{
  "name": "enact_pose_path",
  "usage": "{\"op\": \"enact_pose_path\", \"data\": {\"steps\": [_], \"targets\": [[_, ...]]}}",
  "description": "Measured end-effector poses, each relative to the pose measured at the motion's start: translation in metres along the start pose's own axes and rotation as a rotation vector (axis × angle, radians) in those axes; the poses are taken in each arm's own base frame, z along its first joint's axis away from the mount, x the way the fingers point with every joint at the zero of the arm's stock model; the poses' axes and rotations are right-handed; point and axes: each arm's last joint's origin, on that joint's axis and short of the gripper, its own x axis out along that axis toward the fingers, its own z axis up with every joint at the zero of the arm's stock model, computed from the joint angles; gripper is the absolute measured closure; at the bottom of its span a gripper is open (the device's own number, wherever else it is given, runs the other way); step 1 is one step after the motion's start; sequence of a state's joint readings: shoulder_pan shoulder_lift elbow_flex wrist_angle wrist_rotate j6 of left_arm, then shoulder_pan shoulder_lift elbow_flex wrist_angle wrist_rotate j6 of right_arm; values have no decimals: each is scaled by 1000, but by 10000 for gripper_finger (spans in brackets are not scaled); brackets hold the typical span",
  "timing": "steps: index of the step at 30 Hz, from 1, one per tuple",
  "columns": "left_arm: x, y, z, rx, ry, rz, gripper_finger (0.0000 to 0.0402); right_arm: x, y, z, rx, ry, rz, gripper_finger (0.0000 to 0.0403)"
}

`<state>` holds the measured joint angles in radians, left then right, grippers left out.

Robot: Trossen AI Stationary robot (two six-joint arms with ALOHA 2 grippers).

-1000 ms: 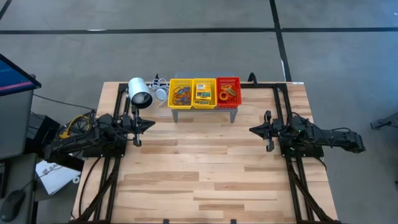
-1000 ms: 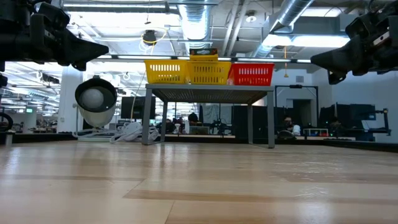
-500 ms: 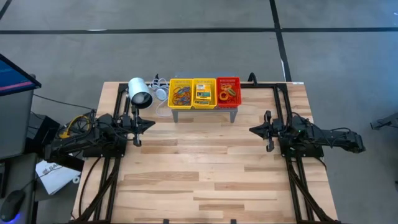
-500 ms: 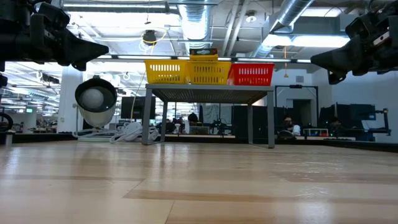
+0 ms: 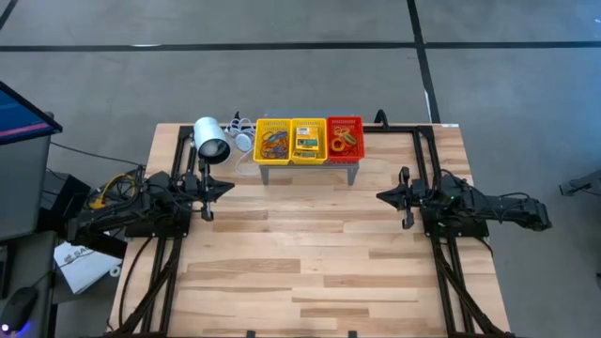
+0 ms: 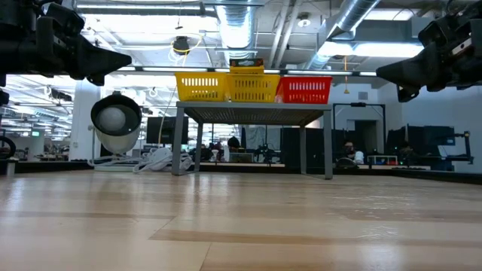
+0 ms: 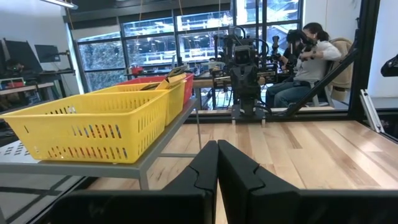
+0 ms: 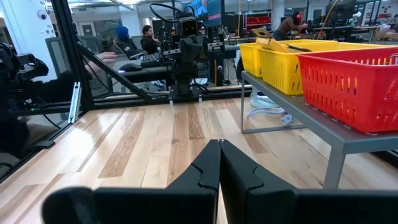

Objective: Pick & Place Office Desk Supplies
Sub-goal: Return to Home Position

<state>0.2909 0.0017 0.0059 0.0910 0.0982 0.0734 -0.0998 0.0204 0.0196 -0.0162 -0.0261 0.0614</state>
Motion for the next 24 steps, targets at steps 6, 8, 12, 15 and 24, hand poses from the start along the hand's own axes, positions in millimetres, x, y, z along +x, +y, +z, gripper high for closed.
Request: {"op": "enact_pose_path", "data": {"steps": [6, 8, 12, 15, 24], "targets": [[0, 0, 0, 0, 1, -3, 399, 0, 0, 0, 0, 0, 0, 403], [1, -1, -1, -2, 14, -10, 399, 0, 0, 0, 0, 0, 0, 403], [4, -1, -5, -7, 57, -18, 399, 0, 0, 0, 0, 0, 0, 403], [6, -1, -8, -10, 90, -20, 399, 0, 0, 0, 0, 0, 0, 403], [10, -1, -15, -17, 171, -23, 399, 0, 0, 0, 0, 0, 0, 403]]}}
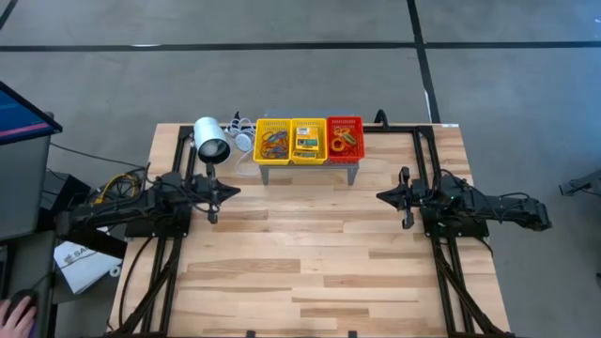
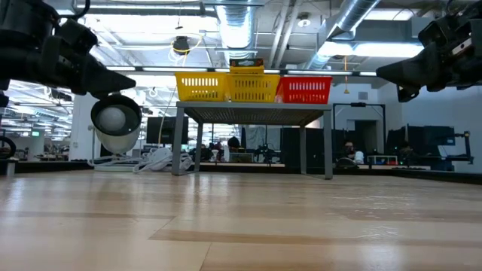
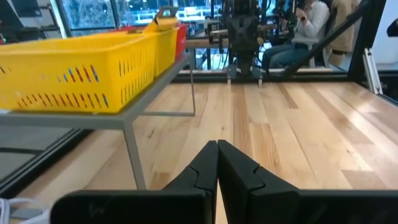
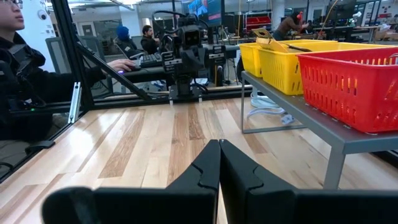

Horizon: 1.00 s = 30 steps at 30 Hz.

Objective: Pick & Place Office Desk Supplies
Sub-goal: Return to Home Position

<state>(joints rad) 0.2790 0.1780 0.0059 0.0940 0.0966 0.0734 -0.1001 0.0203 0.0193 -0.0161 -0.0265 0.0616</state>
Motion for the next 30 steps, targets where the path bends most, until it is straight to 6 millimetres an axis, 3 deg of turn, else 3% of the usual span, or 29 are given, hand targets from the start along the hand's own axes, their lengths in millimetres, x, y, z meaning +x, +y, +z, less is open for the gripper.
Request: {"op": "enact_pose_path", "data": {"steps": [30], "targets": [[4, 0, -6, -7, 65, -6, 399, 0, 0, 0, 0, 0, 0, 403]]}}
